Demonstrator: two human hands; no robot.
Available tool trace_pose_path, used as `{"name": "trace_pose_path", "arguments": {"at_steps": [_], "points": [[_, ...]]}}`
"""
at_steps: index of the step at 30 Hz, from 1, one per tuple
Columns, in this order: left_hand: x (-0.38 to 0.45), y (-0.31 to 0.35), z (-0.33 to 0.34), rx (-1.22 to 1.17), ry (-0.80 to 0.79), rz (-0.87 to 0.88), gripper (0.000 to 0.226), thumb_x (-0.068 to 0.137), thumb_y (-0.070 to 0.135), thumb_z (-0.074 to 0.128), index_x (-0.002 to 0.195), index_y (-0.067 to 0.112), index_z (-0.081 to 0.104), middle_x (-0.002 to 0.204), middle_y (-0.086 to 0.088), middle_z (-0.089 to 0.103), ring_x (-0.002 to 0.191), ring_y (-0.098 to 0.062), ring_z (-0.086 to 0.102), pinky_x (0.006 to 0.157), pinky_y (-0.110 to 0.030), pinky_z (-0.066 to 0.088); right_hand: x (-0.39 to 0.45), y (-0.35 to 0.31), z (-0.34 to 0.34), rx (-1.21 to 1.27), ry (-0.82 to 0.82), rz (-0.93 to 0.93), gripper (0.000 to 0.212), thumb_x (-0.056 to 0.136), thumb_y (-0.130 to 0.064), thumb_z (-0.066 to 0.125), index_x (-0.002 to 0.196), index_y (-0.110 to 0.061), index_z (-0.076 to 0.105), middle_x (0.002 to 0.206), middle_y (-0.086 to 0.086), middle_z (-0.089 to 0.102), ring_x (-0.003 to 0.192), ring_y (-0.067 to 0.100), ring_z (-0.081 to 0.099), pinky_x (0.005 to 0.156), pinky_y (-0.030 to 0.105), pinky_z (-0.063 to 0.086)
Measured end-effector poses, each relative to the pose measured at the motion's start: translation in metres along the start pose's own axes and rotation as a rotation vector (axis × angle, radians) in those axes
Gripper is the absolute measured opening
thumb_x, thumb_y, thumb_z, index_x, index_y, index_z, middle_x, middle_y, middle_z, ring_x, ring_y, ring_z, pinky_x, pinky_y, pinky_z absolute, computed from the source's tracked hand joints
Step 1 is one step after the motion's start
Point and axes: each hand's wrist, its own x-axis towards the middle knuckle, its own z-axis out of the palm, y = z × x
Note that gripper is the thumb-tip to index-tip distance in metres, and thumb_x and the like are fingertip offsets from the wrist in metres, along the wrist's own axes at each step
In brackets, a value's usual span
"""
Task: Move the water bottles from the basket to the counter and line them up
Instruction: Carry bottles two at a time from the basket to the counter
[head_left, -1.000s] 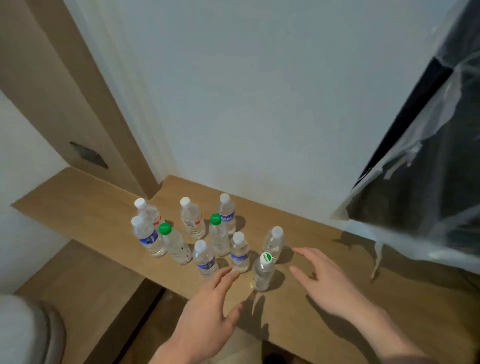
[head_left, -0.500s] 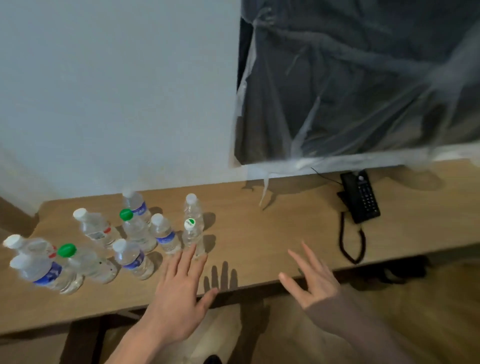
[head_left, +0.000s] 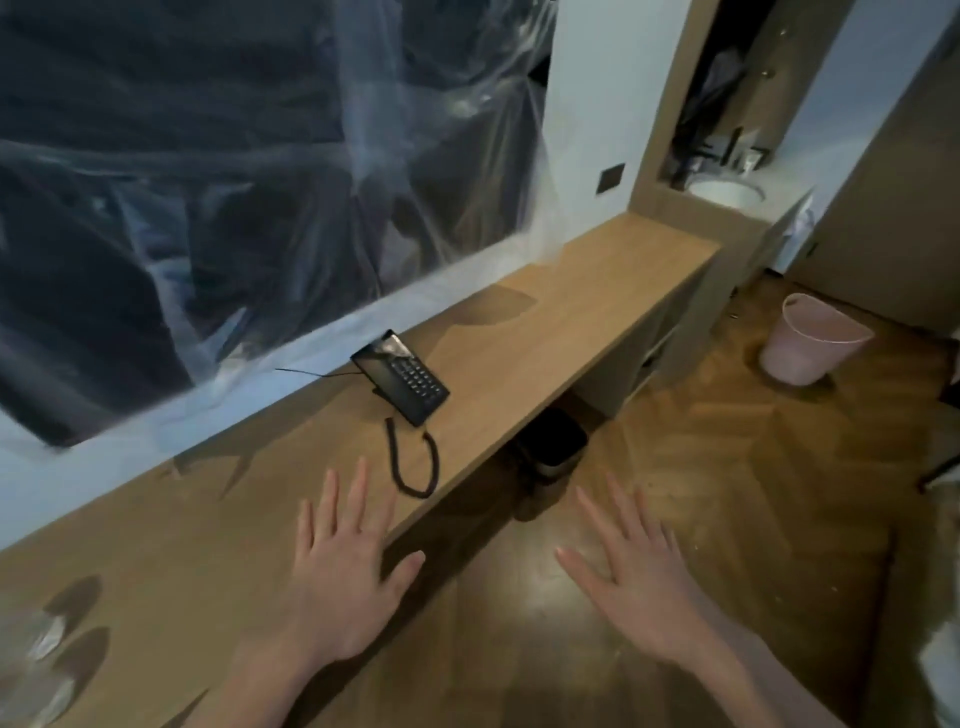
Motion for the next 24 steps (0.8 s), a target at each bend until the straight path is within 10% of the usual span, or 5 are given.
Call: {"name": "trace_pose_path", "arguments": {"at_steps": [14,18,24], "points": [[0.137,0.278,-0.009,0.159,-0.141,0.29,0.085,0.099,0.075,0.023,0.164,0.035,-0.016,0.158,0.002,-0.05,0.148,-0.031,-0.042,0.124,-0.053,-0.017,0.0,0.249,-0.103,0.04,0.117,0.214,0.093,0.085,-0.088,0.004,0.165,-0.044,-0.013,0.17,-0.01,-0.033,0.154,0.027,-0.035,0.13,0.059,-0.004],[0.194,0.34,-0.011,0.186,-0.143,0.358,0.085,0.099,0.074,0.024,0.164,0.036,-0.014,0.161,0.0,-0.045,0.148,-0.03,-0.04,0.126,-0.054,-0.014,0.02,0.297,-0.13,0.02,0.119,0.284,0.123,0.055,-0.098,-0.024,0.165,-0.044,-0.012,0.169,-0.007,-0.035,0.154,0.028,-0.036,0.13,0.06,-0.006],[0.302,0.429,-0.013,0.143,-0.182,0.472,0.085,0.099,0.074,0.026,0.164,0.037,-0.013,0.16,0.003,-0.047,0.146,-0.027,-0.044,0.126,-0.054,-0.014,0.087,0.376,-0.178,0.054,0.144,0.408,0.089,0.089,-0.089,0.014,0.165,-0.046,-0.009,0.168,-0.012,-0.035,0.155,0.025,-0.033,0.129,0.056,-0.009]]}}
